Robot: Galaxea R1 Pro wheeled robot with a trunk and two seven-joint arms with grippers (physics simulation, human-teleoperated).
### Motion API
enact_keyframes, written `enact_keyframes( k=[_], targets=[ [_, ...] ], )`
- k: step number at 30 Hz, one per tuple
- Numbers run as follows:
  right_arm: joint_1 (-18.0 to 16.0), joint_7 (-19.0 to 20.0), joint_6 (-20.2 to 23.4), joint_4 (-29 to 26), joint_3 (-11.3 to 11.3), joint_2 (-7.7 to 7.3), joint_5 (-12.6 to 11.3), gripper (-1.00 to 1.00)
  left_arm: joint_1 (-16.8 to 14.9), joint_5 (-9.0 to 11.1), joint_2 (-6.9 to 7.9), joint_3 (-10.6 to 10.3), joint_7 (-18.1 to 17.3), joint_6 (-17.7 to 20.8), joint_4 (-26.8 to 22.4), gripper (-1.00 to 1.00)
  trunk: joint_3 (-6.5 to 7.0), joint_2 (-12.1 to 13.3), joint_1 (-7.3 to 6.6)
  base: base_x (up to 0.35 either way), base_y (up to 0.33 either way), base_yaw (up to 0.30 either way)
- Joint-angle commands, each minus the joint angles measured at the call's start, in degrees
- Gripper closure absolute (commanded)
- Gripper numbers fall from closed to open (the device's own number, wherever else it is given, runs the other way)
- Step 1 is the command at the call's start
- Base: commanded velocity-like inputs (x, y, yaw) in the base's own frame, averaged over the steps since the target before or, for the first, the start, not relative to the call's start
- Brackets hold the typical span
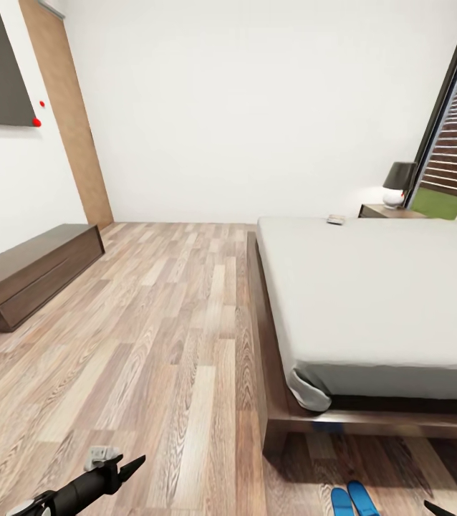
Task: In the bedroom, move the book from the bed onto either nightstand, and place the two sandals side by side next to the bed.
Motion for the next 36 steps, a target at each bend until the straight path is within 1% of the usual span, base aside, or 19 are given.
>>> enact_keyframes(
  k=[1,18,19,20,21,27,36],
  targets=[
    [0.0,0.2,-0.1,0.0,-0.4,0.10,0.4,-1.00,0.0,0.2,0.00,0.1,-0.2,0.1,0.0,-1.00,0.13,0.4,-0.24,0.000,0.000,0.000],
    [-0.1,0.1,-0.2,0.0,-0.3,0.41,0.4,-1.00,0.0,0.2,0.00,0.0,-0.2,0.1,0.1,-1.00,3.18,7.2,-3.97,0.000,0.000,0.000],
    [-0.1,0.1,-0.3,0.0,-0.3,0.66,0.4,-1.00,0.0,0.2,0.00,0.0,-0.2,0.1,0.1,-1.00,3.36,7.6,-4.19,0.000,0.000,0.000],
    [0.0,0.1,-0.6,0.0,-0.3,1.22,0.4,-1.00,0.0,0.2,0.00,0.0,-0.2,0.1,0.1,-1.00,3.54,8.0,-4.41,0.000,0.000,0.000],
    [0.0,0.1,-1.0,0.0,-0.3,2.74,0.4,-1.00,0.0,0.2,0.00,0.0,-0.2,0.1,0.1,-1.00,3.72,8.4,-4.63,0.000,0.000,0.000],
    [-0.1,0.1,-1.0,0.0,-0.3,2.78,0.4,-1.00,0.0,0.2,-0.02,-0.1,-0.2,0.1,0.1,-1.00,4.80,10.8,-5.95,0.000,0.000,0.000],
    [0.0,0.1,-1.0,0.0,-0.3,2.79,0.4,-1.00,0.0,0.2,-0.63,0.0,-0.2,0.1,0.1,-1.00,6.42,14.4,-7.92,0.000,0.000,0.000]
  ],
)
